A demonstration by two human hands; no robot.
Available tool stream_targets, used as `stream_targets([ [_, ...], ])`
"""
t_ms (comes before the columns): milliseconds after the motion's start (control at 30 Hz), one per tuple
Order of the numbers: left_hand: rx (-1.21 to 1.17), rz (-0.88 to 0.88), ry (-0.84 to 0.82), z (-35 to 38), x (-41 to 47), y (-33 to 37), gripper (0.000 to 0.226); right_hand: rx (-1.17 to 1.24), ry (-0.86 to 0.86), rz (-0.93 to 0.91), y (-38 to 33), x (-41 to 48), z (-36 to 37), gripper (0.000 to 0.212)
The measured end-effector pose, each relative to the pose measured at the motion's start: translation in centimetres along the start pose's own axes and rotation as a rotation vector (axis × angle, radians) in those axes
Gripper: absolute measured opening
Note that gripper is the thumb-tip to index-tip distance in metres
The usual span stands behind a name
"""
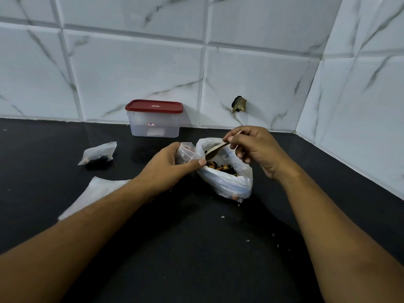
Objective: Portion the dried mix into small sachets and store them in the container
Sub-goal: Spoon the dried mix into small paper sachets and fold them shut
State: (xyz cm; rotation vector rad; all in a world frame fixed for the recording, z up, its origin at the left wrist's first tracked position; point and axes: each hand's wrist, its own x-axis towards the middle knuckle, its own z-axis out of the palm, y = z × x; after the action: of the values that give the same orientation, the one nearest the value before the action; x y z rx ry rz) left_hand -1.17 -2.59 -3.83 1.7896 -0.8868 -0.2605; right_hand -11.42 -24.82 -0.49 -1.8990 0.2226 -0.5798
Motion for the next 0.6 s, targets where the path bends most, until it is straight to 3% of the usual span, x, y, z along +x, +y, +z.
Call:
stream_targets([
  [267, -0.011, 0.003, -0.003, 0.0, 0.0, -0.1, 0.045, -0.055, 0.179, 0.005, 1.1, 0.5, -0.7, 0.013],
  [367, -0.006, -0.002, -0.003, -0.1, 0.1, -0.2, 0.046, -0.152, 0.192, 0.029, 1.6, 0.7, -0.5, 0.014],
  [600, 0.018, -0.033, -0.021, -0.2, 0.3, -0.2, 0.050, -0.083, 0.167, 0.119, 0.9, 0.3, 0.2, 0.017],
])
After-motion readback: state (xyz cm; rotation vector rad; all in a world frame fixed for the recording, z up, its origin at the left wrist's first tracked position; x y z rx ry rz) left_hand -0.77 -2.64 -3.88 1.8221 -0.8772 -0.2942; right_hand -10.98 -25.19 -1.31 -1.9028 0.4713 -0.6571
